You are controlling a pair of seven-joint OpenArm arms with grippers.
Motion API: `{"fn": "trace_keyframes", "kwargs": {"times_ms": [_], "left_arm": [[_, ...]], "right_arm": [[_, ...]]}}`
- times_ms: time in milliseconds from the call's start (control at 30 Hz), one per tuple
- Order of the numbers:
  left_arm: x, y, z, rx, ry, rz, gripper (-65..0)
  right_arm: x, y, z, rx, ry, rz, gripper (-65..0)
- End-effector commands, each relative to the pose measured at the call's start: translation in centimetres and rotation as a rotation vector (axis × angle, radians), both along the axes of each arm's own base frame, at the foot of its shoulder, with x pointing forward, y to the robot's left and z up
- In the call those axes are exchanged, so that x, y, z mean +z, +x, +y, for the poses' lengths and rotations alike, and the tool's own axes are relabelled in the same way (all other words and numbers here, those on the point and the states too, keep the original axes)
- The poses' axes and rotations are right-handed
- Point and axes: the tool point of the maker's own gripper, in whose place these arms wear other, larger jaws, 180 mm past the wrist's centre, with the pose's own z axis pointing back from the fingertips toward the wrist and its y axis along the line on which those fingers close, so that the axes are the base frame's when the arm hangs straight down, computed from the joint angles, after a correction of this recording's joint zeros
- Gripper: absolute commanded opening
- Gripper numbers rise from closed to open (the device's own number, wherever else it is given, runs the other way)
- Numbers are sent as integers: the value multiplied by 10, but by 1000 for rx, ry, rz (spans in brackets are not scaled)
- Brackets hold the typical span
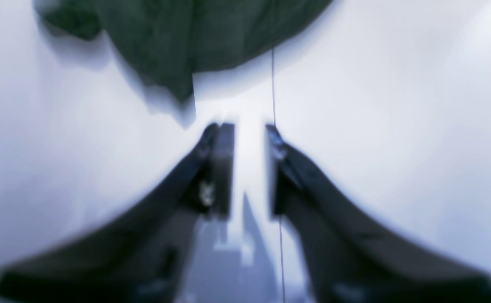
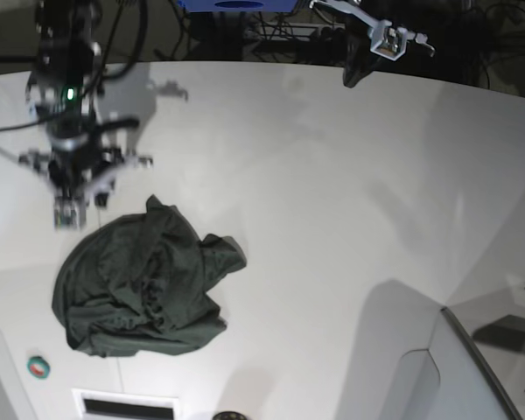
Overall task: Layout the t-shirt on the table in an organized manner, then fold the t-shirt properly
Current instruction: 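Grasp the dark green t-shirt with the right gripper and lift it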
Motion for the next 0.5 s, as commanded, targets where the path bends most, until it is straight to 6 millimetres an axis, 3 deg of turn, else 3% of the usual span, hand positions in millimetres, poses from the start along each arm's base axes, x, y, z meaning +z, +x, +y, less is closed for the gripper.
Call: {"fn": "trace_keyframes", "kwargs": {"times_ms": [0,100,167,300,467], "left_arm": [[6,2,0,4,-4,-14,-650],[1,1,1,5,6,17,-650],[0,1,1,7,6,20,-650],[1,1,0,7,4,17,-650],[2,2,0,9,4,15,-650]], "right_arm": [[18,21,3,4,1,-46,-446],[33,66,4,1,12,-60,-338],[31,91,6,3,21,-53,-290],[4,122,10,7,39,31,-273],[-7,151,10,15,38,8,-272]]}}
